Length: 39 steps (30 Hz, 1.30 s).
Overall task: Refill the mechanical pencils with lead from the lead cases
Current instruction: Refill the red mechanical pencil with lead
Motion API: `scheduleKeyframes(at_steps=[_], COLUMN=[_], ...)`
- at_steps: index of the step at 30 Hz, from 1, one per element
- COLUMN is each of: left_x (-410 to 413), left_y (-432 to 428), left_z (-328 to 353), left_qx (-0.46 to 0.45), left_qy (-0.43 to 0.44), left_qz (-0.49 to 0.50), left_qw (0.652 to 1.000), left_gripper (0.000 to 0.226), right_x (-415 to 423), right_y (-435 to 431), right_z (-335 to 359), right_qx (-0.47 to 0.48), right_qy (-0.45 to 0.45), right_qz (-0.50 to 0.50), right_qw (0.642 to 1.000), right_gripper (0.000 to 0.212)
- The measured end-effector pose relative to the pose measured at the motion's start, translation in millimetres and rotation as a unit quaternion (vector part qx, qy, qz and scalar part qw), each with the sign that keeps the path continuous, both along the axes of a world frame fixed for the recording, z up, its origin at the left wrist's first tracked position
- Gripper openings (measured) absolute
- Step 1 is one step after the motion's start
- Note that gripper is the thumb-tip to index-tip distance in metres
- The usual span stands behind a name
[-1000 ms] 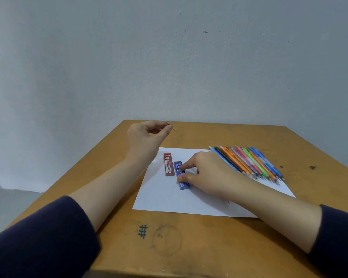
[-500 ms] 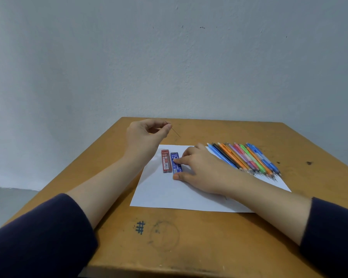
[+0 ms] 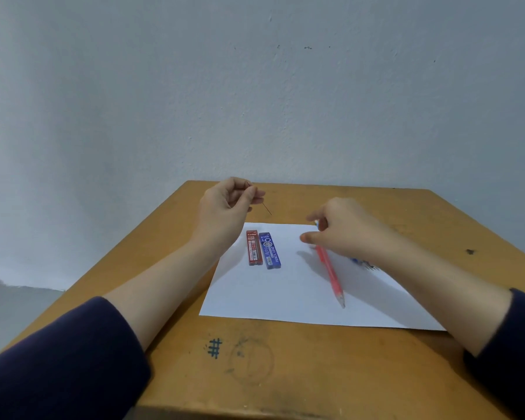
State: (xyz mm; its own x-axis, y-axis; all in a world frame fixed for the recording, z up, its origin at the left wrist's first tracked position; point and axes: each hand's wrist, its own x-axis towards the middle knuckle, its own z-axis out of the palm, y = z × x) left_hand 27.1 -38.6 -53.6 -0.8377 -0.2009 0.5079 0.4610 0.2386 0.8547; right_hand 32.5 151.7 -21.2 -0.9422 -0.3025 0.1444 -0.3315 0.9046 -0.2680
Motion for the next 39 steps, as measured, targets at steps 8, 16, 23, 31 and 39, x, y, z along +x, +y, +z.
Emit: scheduleKeyframes(at_steps=[8, 16, 23, 31, 39], left_x=[0.7, 0.3, 1.9, 0.6, 0.8], left_y=[-0.2, -1.4, -1.2, -2.0, -1.6], left_z=[-0.5, -2.1, -2.5, -3.6, -3.5], left_qx=[0.002, -0.043, -0.115, -0.180, -0.211], left_qy=[0.008, 0.009, 0.002, 0.013, 0.049], left_qz=[-0.009, 0.000, -0.007, 0.005, 0.023], left_qw=[1.000, 0.999, 0.993, 0.984, 0.976], left_gripper=[0.012, 0.014, 0.018, 0.023, 0.012], right_x=[1.8, 1.2, 0.4, -2.7, -5.5], right_y=[5.1, -1.8, 5.9, 5.1, 5.5], right_z=[3.7, -1.5, 4.5, -0.4, -6.3], right_qx=[0.020, 0.048, -0.074, -0.160, -0.050], right_qy=[-0.086, -0.098, -0.050, 0.059, 0.187], right_qz=[-0.090, -0.099, -0.089, 0.002, 0.036], right_qw=[0.992, 0.989, 0.992, 0.985, 0.980], right_gripper=[0.039, 0.030, 0.020, 0.028, 0.034])
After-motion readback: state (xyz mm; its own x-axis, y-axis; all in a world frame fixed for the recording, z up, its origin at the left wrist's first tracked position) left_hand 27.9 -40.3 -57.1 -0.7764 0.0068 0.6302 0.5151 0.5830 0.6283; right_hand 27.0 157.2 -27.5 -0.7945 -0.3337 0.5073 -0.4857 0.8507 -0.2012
